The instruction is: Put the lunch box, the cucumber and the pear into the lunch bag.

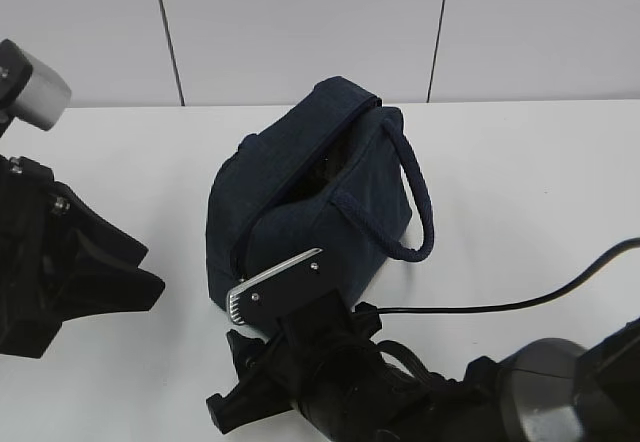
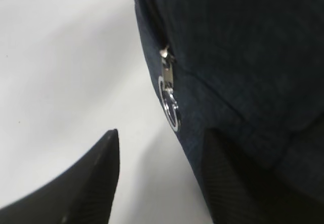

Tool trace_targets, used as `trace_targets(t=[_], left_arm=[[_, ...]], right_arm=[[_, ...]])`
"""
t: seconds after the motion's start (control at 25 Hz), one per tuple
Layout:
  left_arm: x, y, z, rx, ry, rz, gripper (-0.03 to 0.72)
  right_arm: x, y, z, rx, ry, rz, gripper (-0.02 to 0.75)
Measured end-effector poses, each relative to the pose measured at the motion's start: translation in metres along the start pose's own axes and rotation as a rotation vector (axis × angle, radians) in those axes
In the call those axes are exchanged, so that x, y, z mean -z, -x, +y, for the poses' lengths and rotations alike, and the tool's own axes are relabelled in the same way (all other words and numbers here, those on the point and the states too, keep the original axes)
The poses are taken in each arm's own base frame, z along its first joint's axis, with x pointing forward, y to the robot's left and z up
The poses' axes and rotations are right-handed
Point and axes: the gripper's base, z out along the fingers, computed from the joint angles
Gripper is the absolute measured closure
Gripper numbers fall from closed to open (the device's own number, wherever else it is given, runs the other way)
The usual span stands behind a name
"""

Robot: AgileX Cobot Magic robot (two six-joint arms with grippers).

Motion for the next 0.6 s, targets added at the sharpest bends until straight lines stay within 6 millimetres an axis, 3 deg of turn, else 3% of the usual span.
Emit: trace_targets(t=[0.36, 0.6], left_arm=[[0.0000, 0.0000, 0.0000, 0.000, 0.000, 0.000, 0.402], [0.0000, 0.0001, 0.0002, 0.000, 0.003, -0.001, 0.417]], right_arm=[[-0.0007, 0.0000, -0.0076, -0.012, -0.105, 0.026, 0.328], [-0.0009, 0.0006, -0.0059, 0.030, -0.086, 0.021, 0.328]])
